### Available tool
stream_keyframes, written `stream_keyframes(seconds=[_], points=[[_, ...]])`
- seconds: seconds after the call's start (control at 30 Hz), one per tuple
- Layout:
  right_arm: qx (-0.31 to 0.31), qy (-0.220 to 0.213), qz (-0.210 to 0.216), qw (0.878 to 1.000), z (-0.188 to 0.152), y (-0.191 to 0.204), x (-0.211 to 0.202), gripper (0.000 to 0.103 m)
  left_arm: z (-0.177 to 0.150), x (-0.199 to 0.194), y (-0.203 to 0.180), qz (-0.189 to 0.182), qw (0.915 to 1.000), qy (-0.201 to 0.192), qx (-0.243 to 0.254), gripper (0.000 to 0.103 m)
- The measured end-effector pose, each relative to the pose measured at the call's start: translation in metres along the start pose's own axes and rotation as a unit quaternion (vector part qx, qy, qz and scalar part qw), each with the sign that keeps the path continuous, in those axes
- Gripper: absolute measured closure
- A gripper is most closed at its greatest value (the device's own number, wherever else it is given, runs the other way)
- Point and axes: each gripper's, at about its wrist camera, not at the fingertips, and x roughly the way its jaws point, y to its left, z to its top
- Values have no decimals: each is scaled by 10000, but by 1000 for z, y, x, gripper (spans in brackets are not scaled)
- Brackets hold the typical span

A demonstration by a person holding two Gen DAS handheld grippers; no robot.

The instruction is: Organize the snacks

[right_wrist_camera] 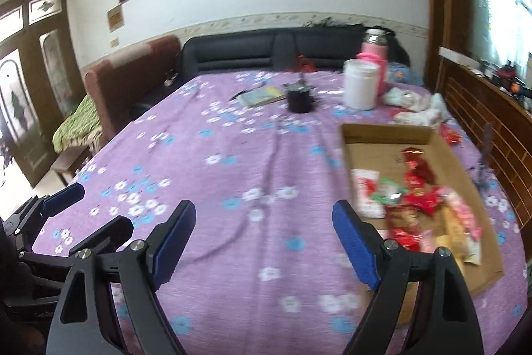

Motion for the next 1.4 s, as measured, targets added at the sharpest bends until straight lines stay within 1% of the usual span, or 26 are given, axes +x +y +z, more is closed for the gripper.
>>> stream_keyframes(seconds=[0.17,0.2,0.33,0.43,0.5,0.6,0.7,0.77,0.83,0.9,1.13,1.4], points=[[-144,356,106,9992,-7,34,28,19,-12,7,38,457,9984,280,-173,1],[-202,451,103,9987,-9,41,36,19,-14,9,43,501,9980,324,-204,1],[-309,691,60,9971,-17,55,54,19,-23,14,65,588,9965,445,-405,1],[-320,833,-35,9960,-22,59,65,19,-26,22,71,686,9950,610,-400,1],[-261,889,-76,9957,-24,57,70,19,-28,25,74,605,9951,640,-459,1],[-209,951,-173,9951,-25,53,75,19,-28,29,73,583,9951,673,-436,1],[-172,990,-220,9947,-25,50,79,19,-28,34,64,596,9954,700,-256,1],[-161,1004,-254,9945,-26,49,82,19,-27,36,58,777,9945,696,-113,1],[-146,1045,-257,9941,-27,48,85,19,-27,37,54,1049,9922,675,-8,1],[-120,1050,-271,9940,-27,46,87,19,-26,39,52,1144,9910,692,33,1],[47,1135,-408,9927,-28,36,94,19,-27,46,58,1072,9903,874,-104,1],[169,1193,-420,9918,-30,29,101,19,-27,52,59,1003,9899,993,-168,1]])
